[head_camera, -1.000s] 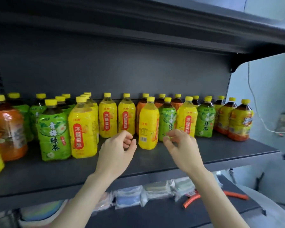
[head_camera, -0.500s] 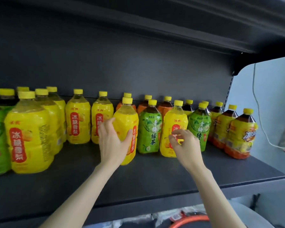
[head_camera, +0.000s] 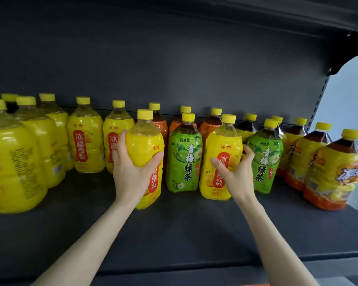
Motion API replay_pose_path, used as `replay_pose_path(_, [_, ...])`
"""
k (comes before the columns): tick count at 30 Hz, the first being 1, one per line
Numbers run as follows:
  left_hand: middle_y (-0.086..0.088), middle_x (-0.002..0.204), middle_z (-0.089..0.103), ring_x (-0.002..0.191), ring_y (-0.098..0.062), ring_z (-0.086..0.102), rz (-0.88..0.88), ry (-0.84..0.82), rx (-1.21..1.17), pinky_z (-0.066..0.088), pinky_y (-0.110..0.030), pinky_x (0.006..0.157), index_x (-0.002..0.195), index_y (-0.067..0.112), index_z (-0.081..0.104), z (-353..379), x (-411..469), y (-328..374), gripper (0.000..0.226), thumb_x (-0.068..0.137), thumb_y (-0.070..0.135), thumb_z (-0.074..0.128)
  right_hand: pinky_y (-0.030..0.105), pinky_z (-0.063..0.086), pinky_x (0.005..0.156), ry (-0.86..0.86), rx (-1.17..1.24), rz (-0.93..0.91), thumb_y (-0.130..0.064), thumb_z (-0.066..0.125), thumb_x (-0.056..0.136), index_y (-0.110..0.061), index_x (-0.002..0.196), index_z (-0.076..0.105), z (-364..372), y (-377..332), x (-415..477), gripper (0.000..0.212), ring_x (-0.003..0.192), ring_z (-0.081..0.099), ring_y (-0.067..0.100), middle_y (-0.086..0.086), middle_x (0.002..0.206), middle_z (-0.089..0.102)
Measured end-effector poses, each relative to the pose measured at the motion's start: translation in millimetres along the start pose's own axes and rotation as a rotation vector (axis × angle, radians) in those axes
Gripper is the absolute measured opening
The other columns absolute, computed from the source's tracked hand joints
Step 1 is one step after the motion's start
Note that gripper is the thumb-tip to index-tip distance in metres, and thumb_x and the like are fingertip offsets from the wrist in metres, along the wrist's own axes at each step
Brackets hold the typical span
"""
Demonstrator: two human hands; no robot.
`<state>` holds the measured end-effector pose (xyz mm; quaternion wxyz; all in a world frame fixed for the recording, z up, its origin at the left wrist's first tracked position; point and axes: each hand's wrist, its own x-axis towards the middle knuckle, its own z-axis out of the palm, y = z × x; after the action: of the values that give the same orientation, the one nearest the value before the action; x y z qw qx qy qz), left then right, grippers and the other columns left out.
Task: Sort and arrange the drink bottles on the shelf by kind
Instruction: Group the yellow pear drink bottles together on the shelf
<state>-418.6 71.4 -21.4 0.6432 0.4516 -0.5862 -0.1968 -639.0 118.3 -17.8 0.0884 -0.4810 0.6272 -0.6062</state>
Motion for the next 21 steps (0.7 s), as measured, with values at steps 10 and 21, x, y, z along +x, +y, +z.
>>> replay_pose_path(10, [0.004, 0.12, 0.052, 0.107, -0.016, 0.057, -0.158, -0.058, -0.223, 0.051, -0.028, 0.076, 0.134, 0.026, 0.03, -28.2, -29.6, 27.7, 0.087, 0.061, 0.045, 0.073, 0.048, 0.057, 0.084, -0.143, 0.229, 0.03, -0.082, 0.072, 0.037, -0.027, 0.12, 0.052, -5.9, -2.6, -29.3, 0.101, 0.103, 0.063, 0.022, 0.005, 0.118, 0.059])
replay_pose_path(21, [0.006, 0.118, 0.057, 0.101, -0.009, 0.063, -0.107, -0.223, -0.285, 0.054, -0.017, 0.065, 0.13, 0.034, 0.039, -85.3, -12.9, 5.9, 0.067, 0.073, 0.049, 0.07, 0.022, 0.057, 0.069, -0.295, 0.479, 0.006, -0.052, 0.079, 0.06, -0.032, 0.127, 0.036, 61.0, -51.0, -89.3, 0.083, 0.096, 0.067, 0.006, -0.009, 0.113, 0.063])
